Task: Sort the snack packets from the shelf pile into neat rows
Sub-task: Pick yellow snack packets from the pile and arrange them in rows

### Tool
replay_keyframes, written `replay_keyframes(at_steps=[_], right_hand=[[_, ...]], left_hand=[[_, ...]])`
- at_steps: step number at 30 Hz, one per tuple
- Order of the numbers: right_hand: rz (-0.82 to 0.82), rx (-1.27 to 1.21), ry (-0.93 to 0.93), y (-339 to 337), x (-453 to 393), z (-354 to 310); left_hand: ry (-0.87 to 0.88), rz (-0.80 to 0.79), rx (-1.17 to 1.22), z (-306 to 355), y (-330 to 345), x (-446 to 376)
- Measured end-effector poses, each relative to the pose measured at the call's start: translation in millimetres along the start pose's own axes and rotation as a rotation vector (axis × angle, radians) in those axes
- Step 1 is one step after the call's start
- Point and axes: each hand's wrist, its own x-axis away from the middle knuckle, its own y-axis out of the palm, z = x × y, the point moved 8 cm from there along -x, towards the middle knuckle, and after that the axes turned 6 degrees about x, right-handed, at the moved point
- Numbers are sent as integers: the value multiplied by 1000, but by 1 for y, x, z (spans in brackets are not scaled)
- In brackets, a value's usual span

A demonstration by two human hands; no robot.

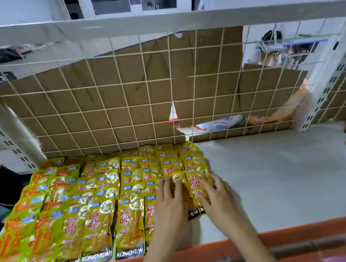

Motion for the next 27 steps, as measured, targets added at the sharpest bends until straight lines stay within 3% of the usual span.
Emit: replay_keyframes(at_steps=[17, 24, 27], right_hand=[[-19, 35, 59, -2, 0, -3], [-103, 202, -51, -23, 7, -5], [-25, 205, -41, -56, 27, 14]], left_hand=[[107, 69, -7, -4, -8, 1], [74, -5, -51, 3, -22, -8], [200, 21, 17, 33, -37, -4]])
